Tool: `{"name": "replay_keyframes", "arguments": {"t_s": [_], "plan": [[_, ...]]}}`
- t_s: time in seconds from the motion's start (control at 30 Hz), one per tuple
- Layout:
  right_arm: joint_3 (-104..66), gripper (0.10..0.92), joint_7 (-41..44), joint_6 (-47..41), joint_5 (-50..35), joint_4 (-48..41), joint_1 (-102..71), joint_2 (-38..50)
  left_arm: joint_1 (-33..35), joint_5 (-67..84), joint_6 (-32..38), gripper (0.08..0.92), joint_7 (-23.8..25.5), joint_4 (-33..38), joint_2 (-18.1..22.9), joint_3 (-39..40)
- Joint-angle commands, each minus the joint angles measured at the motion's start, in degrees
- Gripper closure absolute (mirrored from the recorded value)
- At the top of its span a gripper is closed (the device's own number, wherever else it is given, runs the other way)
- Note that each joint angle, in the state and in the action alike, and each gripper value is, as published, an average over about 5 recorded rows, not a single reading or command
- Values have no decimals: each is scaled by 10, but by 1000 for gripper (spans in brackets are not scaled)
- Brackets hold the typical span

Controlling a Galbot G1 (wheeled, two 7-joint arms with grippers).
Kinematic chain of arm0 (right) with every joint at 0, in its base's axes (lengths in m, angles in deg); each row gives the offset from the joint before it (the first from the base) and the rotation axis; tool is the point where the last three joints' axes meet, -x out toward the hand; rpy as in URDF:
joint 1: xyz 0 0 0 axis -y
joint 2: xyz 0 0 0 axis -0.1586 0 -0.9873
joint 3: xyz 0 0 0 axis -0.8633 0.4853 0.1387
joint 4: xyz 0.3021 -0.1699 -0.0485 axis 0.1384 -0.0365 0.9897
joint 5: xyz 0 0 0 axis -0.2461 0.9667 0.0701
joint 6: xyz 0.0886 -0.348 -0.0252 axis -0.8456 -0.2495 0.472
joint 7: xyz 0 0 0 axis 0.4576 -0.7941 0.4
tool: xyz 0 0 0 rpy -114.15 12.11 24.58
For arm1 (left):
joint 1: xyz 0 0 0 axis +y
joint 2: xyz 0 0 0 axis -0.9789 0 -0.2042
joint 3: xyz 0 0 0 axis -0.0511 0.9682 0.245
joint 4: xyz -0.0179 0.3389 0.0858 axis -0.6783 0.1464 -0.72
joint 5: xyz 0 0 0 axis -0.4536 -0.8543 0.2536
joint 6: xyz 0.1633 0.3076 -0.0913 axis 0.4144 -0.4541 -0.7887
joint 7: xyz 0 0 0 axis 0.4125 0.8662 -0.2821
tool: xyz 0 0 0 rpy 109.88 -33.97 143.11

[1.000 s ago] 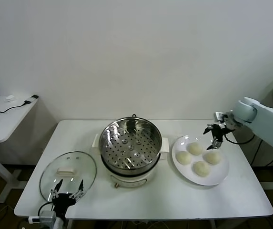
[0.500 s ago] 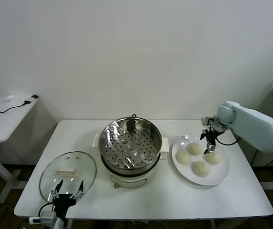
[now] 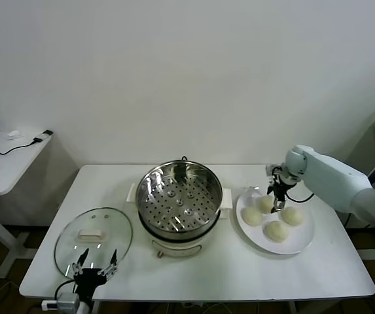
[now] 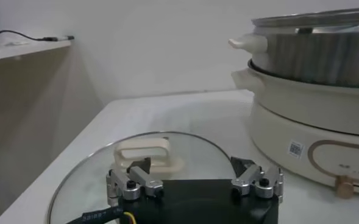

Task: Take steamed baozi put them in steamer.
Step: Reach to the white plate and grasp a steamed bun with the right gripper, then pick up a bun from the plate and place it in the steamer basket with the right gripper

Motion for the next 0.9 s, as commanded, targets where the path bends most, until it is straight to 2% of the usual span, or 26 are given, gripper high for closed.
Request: {"name": "replay_keyframes", "arguments": {"t_s": [0.03,0.23,0.47,0.7,0.8,0.9], "plan": [[-19,319,-5,-3,14,-20,-12,-13,3,-4,0,177,0,5,2,-1],[-2,345,-3,-18,-16,44,20,12,7,-4,0,177,-1,11,3,-1],[174,347,17,-14,-150,197,242,51,8,-7,-2,177,-2,20,7,4],[266,347,45,85,-220,333,458,-15,7,-8,-9,177,-3,37,13,9],[259,347,47,139,-235,388,482,-60,4,-8,-10,177,-3,39,13,8],[252,347,42,198,-212,420,458,-101,1,-5,-9,177,-3,38,12,5]]}}
